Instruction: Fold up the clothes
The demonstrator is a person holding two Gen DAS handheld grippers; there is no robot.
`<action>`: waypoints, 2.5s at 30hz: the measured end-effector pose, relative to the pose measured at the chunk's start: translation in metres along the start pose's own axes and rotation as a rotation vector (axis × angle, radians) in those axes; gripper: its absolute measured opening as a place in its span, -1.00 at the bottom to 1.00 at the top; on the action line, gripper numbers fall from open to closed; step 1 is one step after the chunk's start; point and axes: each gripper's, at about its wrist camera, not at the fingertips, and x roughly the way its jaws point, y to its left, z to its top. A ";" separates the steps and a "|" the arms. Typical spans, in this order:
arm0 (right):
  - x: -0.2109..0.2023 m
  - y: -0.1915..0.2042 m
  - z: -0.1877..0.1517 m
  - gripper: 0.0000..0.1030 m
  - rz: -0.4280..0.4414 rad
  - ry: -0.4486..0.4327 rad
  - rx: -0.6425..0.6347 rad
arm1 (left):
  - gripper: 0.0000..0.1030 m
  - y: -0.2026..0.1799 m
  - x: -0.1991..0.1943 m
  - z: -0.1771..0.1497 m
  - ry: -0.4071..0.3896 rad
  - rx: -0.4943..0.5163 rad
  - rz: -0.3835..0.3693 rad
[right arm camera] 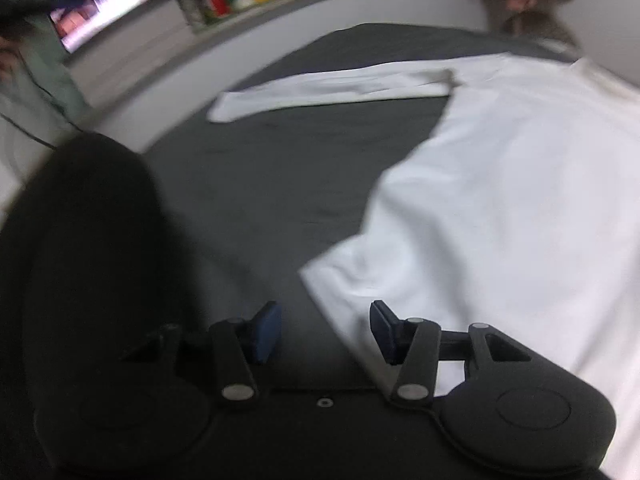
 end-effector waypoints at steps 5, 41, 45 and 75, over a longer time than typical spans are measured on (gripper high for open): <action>0.029 0.029 0.003 -0.07 -0.084 -0.022 -0.110 | 0.73 0.045 -0.041 -0.011 -0.023 -0.086 -0.007; 0.014 0.008 0.011 -0.21 0.108 -0.023 0.217 | 0.73 -0.172 0.028 -0.132 0.002 -0.323 -0.630; -0.078 -0.019 0.008 0.08 -0.203 -0.025 0.047 | 0.73 -0.206 0.033 -0.102 -0.013 -0.200 -0.654; -0.103 -0.203 -0.063 -0.92 -0.191 0.894 0.233 | 0.73 -0.310 0.026 -0.033 0.110 0.113 -0.686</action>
